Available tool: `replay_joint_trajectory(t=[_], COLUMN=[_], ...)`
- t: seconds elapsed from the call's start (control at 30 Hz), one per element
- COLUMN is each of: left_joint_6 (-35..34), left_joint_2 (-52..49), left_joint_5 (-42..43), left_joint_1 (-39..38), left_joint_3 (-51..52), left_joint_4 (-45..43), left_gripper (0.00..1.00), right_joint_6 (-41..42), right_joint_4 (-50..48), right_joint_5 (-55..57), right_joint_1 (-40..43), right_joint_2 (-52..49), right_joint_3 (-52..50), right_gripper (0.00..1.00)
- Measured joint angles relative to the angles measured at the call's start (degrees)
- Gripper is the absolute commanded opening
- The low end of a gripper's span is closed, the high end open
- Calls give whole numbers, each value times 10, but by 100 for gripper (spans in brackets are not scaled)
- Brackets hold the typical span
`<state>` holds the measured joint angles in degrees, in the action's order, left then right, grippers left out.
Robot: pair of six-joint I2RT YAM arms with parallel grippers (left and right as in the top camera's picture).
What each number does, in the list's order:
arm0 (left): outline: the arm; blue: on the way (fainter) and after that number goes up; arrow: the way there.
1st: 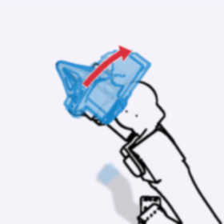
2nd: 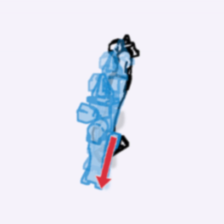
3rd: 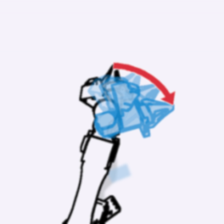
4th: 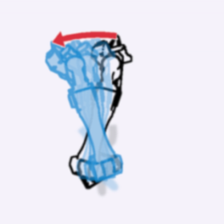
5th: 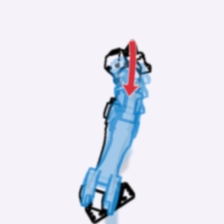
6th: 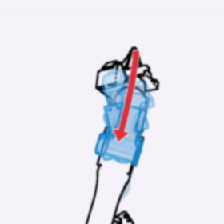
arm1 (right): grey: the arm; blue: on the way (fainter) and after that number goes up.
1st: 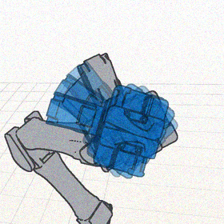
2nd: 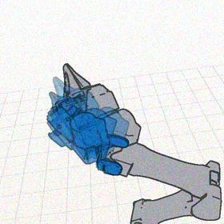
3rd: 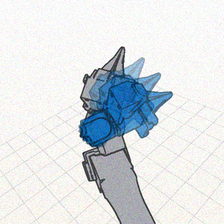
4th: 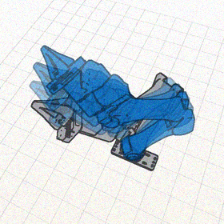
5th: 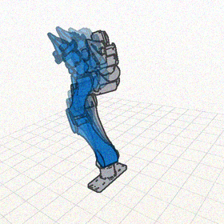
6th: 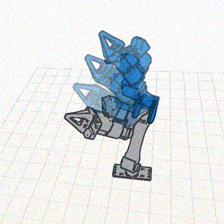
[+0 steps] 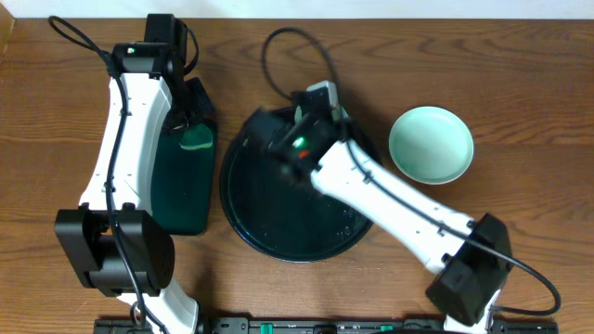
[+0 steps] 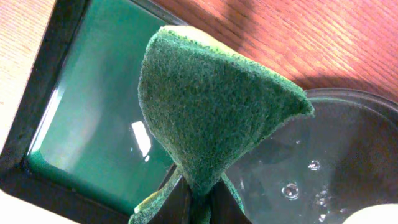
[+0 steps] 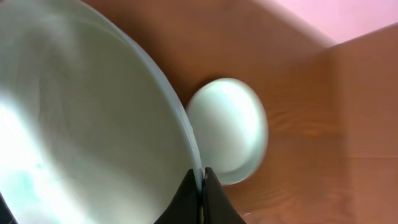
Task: Clean dirty plates on tray and stack at the side
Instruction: 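Lift the pale green plate with the right gripper and stack it on the pile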
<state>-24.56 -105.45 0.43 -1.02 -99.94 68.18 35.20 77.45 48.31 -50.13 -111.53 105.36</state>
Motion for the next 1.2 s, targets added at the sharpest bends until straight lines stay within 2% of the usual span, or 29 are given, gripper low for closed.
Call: replay_joint_trajectory(t=[0.13,0.33,0.5,0.57,0.7,0.83,1.03,1.13,1.17,1.2], left_joint_6=[0,0,0,0,0,0,2,5,7,8], left_joint_2=[0,0,0,0,0,0,0,0,0,0], left_joint_5=[0,0,0,0,-4,-4,-4,-4,-4,-4], left_joint_1=[0,0,0,0,0,0,0,0,0,0], left_joint_3=[0,0,0,1,3,10,10,10,10,10], left_joint_4=[0,1,7,11,13,13,13,13,13,13], left_gripper=[7,7,7,7,7,7,7,7,7,7], right_joint_6=[-130,-235,-263,-270,-271,-242,-199,-191,-190,-188], right_joint_4=[-58,-66,-42,-16,9,0,-133,-200,-218,-232], right_joint_5=[-208,-461,-584,-619,-631,-565,-493,-482,-484,-488], right_joint_1=[76,180,261,318,428,541,612,621,620,619], right_joint_2=[0,0,0,2,11,22,27,26,27,27], right_joint_3=[0,0,0,0,0,-24,-167,-221,-229,-234], right_gripper=[1,1,1,1,1,1,1,11,21,25])
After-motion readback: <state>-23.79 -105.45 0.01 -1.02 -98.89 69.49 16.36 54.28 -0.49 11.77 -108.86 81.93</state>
